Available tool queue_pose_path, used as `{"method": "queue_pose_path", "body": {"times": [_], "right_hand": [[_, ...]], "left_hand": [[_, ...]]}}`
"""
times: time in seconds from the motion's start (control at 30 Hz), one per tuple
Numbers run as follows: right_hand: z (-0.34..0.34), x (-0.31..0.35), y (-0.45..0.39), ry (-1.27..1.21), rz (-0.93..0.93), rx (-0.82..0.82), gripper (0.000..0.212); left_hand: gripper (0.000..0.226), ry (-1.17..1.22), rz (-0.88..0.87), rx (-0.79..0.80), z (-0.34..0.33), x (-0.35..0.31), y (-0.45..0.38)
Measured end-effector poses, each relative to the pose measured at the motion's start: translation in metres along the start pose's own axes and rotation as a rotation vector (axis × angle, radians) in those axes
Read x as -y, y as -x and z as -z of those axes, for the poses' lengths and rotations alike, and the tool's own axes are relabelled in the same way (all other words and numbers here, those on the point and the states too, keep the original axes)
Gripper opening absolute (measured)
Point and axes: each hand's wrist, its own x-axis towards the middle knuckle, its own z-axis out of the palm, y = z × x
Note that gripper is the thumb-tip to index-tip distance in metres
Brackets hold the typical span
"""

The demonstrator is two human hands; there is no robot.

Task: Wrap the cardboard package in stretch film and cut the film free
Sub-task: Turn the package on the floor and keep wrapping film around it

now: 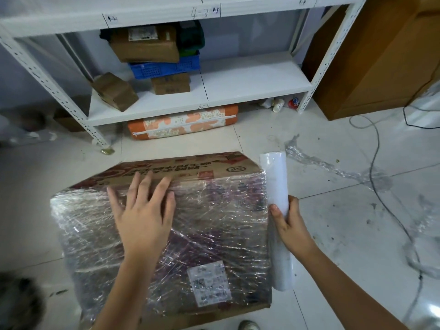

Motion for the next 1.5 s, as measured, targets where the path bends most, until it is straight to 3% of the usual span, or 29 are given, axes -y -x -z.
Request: {"method": "queue_pose_path", "body": {"times": [0.13, 0.17, 0.27, 0.33, 0.57, 0.7, 0.83, 0.93, 1.0, 1.2, 1.5], "right_hand": [[0.002, -0.003, -0.001, 0.018, -0.011, 0.011, 0.056], [0.002, -0.003, -0.002, 0.015, -0.012, 0.013, 0.059], [0.003, -0.003, -0.003, 0.017, 0.008, 0.0, 0.053], [0.002, -0.004, -0.003, 0.021, 0.018, -0.012, 0.039], [0.005, -0.001, -0.008, -0.074, -0.016, -0.002, 0.032], [0.01, 0.013, -0.01, -0.105, -0.128, 0.074, 0.04], [0.023, 0.011, -0.009, -0.275, -0.3, 0.183, 0.043], [0.032, 0.009, -0.002, -0.322, -0.332, 0.267, 0.056], [0.035, 0.013, 0.005, -0.343, -0.318, 0.302, 0.067], [0.044, 0.016, 0.014, -0.314, -0.302, 0.392, 0.069], [0.037, 0.032, 0.029, -0.452, -0.284, 0.333, 0.061]], "left_hand": [[0.055, -0.022, 0.173, -0.013, 0.011, -0.042, -0.009], [0.056, -0.058, 0.095, -0.022, 0.013, -0.059, -0.01], [0.056, 0.034, -0.404, -0.068, 0.004, -0.114, -0.003], [0.055, 0.065, -0.502, -0.046, -0.007, -0.134, -0.004], [0.054, 0.03, -0.32, -0.01, -0.006, -0.156, -0.018], [0.059, -0.126, -0.218, 0.158, 0.003, -0.169, -0.017], [0.056, -0.029, -0.018, 0.324, 0.013, -0.187, -0.009], [0.069, -0.05, 0.053, 0.426, 0.017, -0.191, -0.003], [0.072, -0.067, 0.073, 0.458, 0.018, -0.193, 0.0], [0.055, -0.131, 0.03, 0.47, 0.029, -0.197, 0.006], [0.055, -0.085, -0.031, 0.471, 0.051, -0.184, 0.002]]}}
